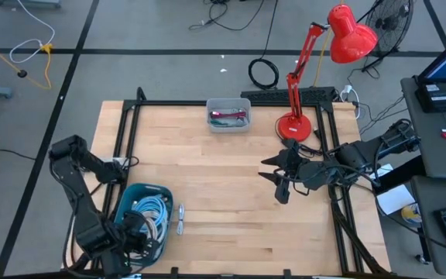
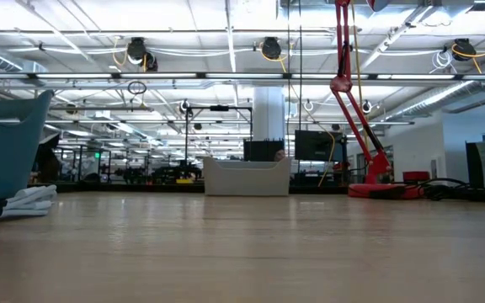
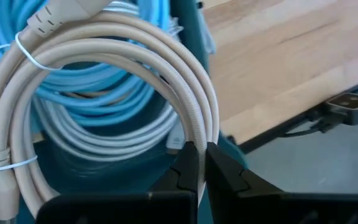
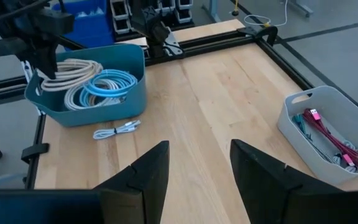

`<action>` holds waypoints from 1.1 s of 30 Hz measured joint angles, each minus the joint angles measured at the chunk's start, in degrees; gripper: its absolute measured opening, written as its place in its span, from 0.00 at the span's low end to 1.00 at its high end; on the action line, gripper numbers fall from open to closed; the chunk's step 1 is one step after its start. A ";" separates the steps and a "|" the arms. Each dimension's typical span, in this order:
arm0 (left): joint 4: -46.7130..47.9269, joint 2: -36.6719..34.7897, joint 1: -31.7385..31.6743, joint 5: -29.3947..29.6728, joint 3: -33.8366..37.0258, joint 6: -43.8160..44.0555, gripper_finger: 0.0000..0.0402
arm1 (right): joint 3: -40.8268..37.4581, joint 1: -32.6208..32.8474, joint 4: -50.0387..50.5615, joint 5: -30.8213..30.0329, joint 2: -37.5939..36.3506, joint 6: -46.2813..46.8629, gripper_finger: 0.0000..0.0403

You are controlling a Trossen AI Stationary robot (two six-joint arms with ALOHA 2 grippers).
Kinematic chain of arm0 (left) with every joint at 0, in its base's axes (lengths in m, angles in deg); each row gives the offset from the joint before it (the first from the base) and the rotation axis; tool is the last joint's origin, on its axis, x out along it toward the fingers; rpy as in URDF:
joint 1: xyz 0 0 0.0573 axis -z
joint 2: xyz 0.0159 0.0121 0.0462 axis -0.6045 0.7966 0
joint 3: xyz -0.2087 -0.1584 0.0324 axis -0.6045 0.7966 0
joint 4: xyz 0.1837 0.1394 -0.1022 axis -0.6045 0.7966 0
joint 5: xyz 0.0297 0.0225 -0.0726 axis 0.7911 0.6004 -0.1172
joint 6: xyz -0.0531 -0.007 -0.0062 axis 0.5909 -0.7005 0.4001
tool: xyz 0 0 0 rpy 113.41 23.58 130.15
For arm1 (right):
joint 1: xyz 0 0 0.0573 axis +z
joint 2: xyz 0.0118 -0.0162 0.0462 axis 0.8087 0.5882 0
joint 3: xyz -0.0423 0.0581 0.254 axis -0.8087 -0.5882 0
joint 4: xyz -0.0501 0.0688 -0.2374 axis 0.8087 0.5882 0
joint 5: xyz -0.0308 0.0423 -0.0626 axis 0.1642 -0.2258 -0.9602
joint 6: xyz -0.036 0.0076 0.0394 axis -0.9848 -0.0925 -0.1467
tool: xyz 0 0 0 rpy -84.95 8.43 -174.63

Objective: Pick & Place USB Port
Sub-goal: Put the brown HDMI cable into the blue bin, then put the white charger cable into the gray bin

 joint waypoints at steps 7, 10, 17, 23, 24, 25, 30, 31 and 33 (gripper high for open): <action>-1.87 -0.09 0.05 -1.19 3.37 0.71 0.04 | 0.00 0.00 0.05 0.00 0.00 -0.53 0.40; -5.35 -0.09 -0.45 -1.27 5.30 -0.34 0.02 | 0.00 0.00 0.05 0.00 0.02 -0.80 0.40; -9.17 -0.09 -0.99 -1.24 9.04 0.24 0.10 | 0.00 0.00 0.05 0.00 0.00 -1.41 0.40; -10.69 -0.53 -1.32 1.31 9.04 -2.19 0.12 | 0.00 -0.02 0.05 0.00 0.00 -1.43 0.40; -10.71 -0.59 -1.43 1.28 9.02 -2.48 0.12 | 0.00 -0.02 0.05 0.00 0.00 -1.43 0.40; -10.65 -0.68 -1.48 1.22 9.02 -2.73 0.13 | 0.00 -0.02 0.05 0.01 0.00 -1.43 0.40; -10.05 -2.87 -2.06 1.28 9.04 -4.09 0.17 | 0.00 -0.02 0.05 0.00 0.00 -1.43 0.40; -9.76 -3.79 -2.32 1.46 9.04 -4.34 0.18 | 0.00 -0.02 0.05 0.00 0.00 -1.49 0.40; -9.13 -5.99 -2.88 3.04 9.03 -5.62 0.19 | 0.00 -0.02 0.05 0.00 0.00 -1.84 0.40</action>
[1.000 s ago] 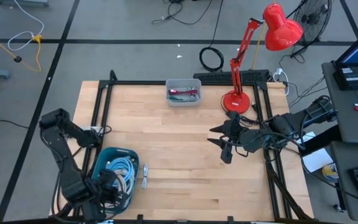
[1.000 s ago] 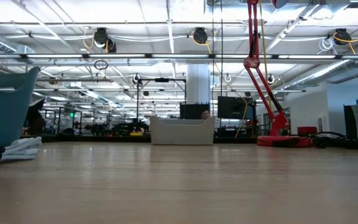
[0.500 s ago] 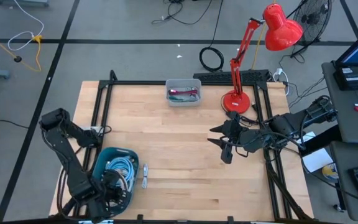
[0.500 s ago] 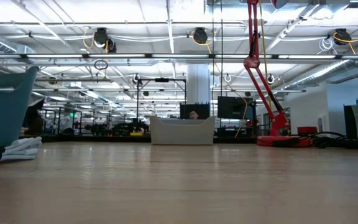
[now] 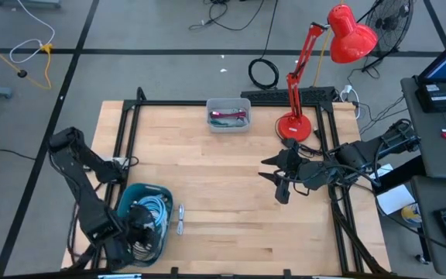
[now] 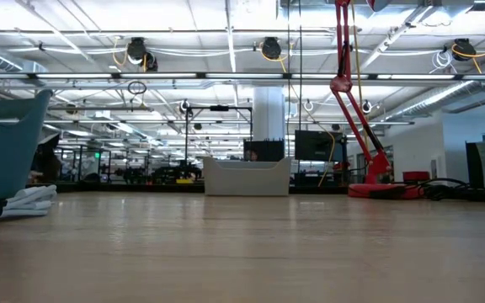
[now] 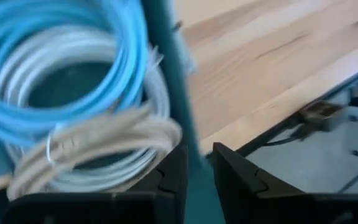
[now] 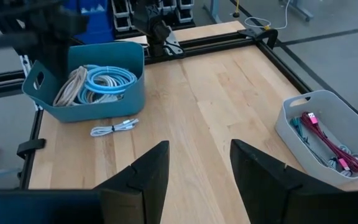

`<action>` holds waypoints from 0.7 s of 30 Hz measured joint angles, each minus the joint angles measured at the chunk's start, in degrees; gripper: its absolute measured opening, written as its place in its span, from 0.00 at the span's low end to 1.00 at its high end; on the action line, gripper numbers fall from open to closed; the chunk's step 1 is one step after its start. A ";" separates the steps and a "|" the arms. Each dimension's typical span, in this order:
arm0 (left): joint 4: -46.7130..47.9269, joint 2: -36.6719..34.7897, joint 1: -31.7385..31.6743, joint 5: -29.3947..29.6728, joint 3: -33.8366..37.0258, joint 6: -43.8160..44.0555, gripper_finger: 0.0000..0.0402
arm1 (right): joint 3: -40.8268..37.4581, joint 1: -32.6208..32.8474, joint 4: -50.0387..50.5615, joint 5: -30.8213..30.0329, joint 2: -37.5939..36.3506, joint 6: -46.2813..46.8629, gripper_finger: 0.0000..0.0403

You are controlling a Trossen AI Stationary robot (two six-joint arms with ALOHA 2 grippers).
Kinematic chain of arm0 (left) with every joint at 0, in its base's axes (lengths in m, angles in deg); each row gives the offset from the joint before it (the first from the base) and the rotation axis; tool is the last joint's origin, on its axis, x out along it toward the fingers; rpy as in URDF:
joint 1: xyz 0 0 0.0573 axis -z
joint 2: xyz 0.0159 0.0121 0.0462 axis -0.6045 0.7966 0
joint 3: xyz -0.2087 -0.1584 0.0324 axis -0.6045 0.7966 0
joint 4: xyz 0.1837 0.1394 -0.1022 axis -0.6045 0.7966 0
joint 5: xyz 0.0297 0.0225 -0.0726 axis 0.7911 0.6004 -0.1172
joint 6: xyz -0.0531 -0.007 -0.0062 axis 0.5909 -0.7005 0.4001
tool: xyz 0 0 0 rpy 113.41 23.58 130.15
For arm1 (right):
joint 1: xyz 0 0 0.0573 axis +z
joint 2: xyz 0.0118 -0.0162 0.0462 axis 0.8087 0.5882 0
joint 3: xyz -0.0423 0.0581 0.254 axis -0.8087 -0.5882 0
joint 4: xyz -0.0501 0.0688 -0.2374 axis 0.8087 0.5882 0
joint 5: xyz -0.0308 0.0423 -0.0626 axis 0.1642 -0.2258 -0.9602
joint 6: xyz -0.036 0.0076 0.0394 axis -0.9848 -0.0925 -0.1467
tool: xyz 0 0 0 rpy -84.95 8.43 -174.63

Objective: Pick & Place USB Port
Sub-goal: Put the white charger cable into the gray bin

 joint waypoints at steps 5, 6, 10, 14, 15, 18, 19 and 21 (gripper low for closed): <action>-0.98 -6.97 -2.23 12.13 -0.01 -6.29 0.19 | 0.00 -0.43 -2.10 0.00 0.00 -1.04 0.40; -1.82 -8.27 -2.83 15.29 -0.01 -8.49 0.19 | 0.00 -0.61 -2.66 0.02 0.00 -1.08 0.40; -9.95 -12.57 -6.30 24.15 -0.01 -21.23 0.19 | 0.00 -1.28 -6.30 0.35 0.02 -0.68 0.40; -18.53 -14.19 -10.74 22.45 -0.03 -36.15 0.19 | 0.00 -2.42 -11.63 4.33 0.91 -0.45 0.40; -20.12 -14.19 -11.86 20.82 -0.03 -39.47 0.19 | 0.00 -2.60 -12.71 4.79 1.32 -0.37 0.40; -22.18 -14.12 -14.83 12.16 -0.03 -47.79 0.19 | 0.01 -2.77 -15.49 5.96 2.85 0.72 0.40; -21.85 -13.99 -15.70 8.86 -0.03 -49.45 0.19 | 0.01 -2.96 -16.26 5.97 3.39 0.85 0.40; -20.34 -13.05 -17.64 3.04 -0.12 -50.71 0.19 | 0.01 -3.04 -17.24 6.03 4.50 2.43 0.40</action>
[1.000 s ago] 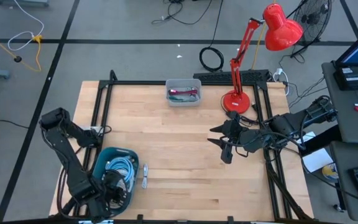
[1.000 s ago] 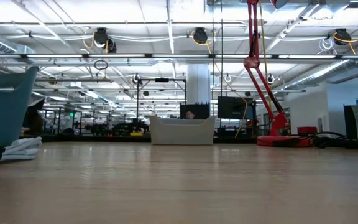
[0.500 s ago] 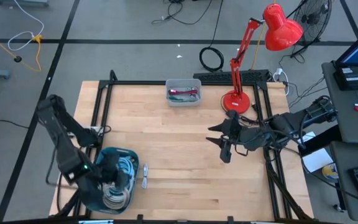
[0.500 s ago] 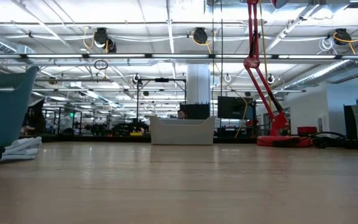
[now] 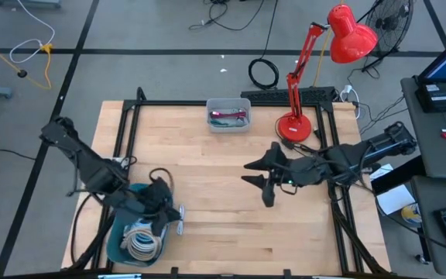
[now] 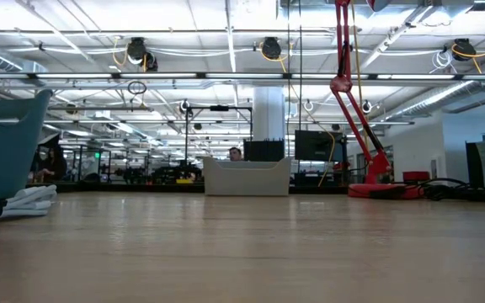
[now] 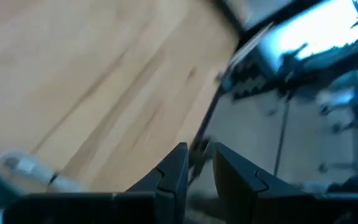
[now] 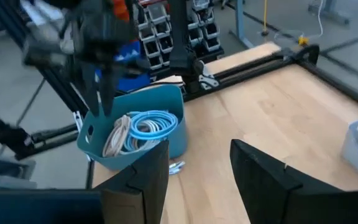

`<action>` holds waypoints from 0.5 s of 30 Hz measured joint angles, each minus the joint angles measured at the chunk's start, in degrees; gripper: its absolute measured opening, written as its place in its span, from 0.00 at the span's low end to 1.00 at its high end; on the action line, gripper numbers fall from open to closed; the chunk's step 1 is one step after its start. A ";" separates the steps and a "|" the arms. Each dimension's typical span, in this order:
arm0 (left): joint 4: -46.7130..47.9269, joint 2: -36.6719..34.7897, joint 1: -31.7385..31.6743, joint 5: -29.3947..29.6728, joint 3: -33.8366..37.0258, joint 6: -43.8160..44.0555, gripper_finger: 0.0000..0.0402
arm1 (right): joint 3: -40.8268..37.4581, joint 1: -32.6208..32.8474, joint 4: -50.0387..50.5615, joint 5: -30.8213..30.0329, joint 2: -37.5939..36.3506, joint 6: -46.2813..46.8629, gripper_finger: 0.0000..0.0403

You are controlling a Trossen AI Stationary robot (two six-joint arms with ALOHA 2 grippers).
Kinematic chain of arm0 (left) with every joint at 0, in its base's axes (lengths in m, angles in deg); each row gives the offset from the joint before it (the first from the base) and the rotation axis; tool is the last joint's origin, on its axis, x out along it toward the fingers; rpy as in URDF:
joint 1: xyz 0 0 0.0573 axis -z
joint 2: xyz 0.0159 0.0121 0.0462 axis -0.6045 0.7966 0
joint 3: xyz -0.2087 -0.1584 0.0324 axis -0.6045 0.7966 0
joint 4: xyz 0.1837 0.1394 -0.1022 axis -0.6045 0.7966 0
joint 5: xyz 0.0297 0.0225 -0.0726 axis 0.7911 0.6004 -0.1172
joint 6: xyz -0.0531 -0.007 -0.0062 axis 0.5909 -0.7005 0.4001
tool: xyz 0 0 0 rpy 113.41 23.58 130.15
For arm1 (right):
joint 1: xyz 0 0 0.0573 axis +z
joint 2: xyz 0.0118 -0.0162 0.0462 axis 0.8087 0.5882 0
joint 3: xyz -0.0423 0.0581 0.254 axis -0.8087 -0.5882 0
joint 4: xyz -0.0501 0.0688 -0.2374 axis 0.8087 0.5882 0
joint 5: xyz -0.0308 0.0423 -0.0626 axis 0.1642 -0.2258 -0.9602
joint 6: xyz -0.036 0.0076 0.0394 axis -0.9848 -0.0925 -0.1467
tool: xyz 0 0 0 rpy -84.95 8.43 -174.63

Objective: Pick & Place USB Port
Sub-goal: Put the white charger cable into the gray bin

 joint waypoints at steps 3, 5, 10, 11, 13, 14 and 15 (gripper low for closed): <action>3.08 1.77 -2.13 -6.41 0.06 0.70 0.19 | -0.01 -0.39 -0.83 0.00 1.15 3.90 0.40; 3.17 2.86 -3.09 -9.35 0.03 0.74 0.19 | -0.01 -0.43 -0.57 -0.03 1.43 3.95 0.40; 3.23 7.27 -4.83 -12.60 0.02 2.51 0.19 | -0.01 -1.05 0.28 0.28 1.43 4.18 0.40; 3.16 8.34 -5.19 -13.77 0.02 3.09 0.19 | 0.01 -1.09 0.57 0.24 1.42 4.20 0.40; 2.51 11.10 -5.74 -17.30 0.02 3.78 0.19 | -0.01 -1.16 1.46 0.19 1.13 4.14 0.40; 1.96 12.58 -5.86 -19.19 0.02 4.09 0.19 | -0.01 -1.14 1.68 0.24 1.04 4.15 0.40; 1.42 14.11 -6.03 -20.77 0.02 4.84 0.19 | 0.00 -1.11 1.78 0.87 0.93 4.12 0.40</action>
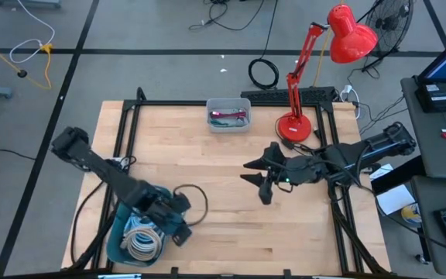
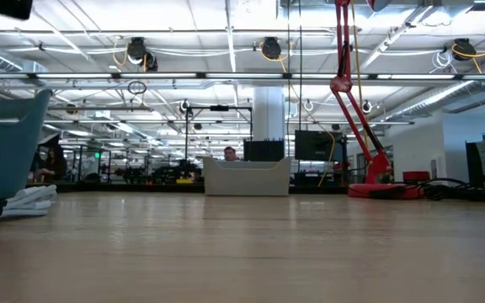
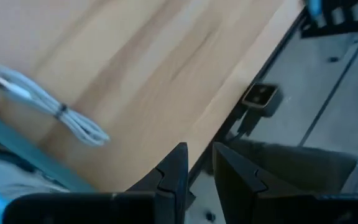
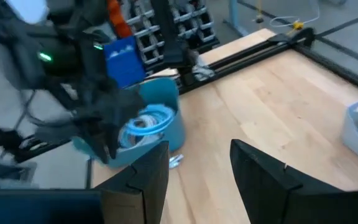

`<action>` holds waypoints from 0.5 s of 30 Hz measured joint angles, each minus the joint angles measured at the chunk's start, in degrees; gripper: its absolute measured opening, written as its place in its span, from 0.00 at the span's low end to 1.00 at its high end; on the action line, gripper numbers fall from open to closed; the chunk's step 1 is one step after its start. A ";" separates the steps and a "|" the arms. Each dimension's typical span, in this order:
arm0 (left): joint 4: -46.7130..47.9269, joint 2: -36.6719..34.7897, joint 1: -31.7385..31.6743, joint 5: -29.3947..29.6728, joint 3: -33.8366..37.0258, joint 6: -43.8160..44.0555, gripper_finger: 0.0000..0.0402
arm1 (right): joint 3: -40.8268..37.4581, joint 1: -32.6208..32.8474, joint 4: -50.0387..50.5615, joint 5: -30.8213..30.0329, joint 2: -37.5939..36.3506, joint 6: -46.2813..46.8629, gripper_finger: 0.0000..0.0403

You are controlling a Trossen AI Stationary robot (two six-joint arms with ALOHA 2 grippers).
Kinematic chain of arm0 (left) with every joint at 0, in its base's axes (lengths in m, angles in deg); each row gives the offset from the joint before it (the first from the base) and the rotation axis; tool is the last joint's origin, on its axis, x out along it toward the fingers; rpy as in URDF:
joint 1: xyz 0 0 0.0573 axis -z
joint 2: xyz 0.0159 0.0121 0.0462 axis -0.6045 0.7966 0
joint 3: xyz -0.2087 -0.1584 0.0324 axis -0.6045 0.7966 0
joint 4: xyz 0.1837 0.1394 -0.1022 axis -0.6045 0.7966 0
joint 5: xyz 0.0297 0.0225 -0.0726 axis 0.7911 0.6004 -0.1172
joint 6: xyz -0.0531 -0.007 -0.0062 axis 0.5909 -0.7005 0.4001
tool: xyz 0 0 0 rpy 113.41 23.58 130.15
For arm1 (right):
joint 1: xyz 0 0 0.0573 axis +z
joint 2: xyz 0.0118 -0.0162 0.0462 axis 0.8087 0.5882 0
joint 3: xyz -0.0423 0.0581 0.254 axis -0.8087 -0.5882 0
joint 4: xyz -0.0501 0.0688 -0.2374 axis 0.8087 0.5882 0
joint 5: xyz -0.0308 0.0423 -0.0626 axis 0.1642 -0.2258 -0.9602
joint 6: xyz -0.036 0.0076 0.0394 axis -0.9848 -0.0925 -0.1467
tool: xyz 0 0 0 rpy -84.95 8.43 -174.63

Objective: Pick & Place USB Port
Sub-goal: Put the white charger cable into the gray bin

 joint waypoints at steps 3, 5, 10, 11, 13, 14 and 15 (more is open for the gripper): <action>-1.47 3.96 -0.12 -2.61 0.00 1.90 0.19 | 0.01 0.04 1.15 2.21 -0.18 -0.22 0.40; -1.56 6.02 -0.25 -3.34 0.00 2.52 0.19 | 0.01 0.02 1.83 3.67 -0.18 -0.26 0.40; -0.26 9.93 -1.82 -6.31 -0.02 2.27 0.24 | 0.01 0.02 5.08 3.71 -0.20 -1.50 0.40; -0.15 10.65 -2.28 -7.35 -0.06 1.58 0.27 | 0.01 0.02 5.39 3.70 -0.20 -1.52 0.40; 1.57 11.82 -3.16 -8.65 -1.21 -2.30 0.31 | 0.01 0.02 5.72 3.72 -0.20 -1.59 0.40; 2.70 12.32 -3.59 -8.91 -2.40 -5.64 0.33 | 0.01 0.02 5.82 4.03 -0.20 -1.60 0.40; 4.23 12.77 -3.87 -8.90 -3.91 -9.63 0.35 | 0.01 0.02 5.79 4.88 -0.20 -1.63 0.40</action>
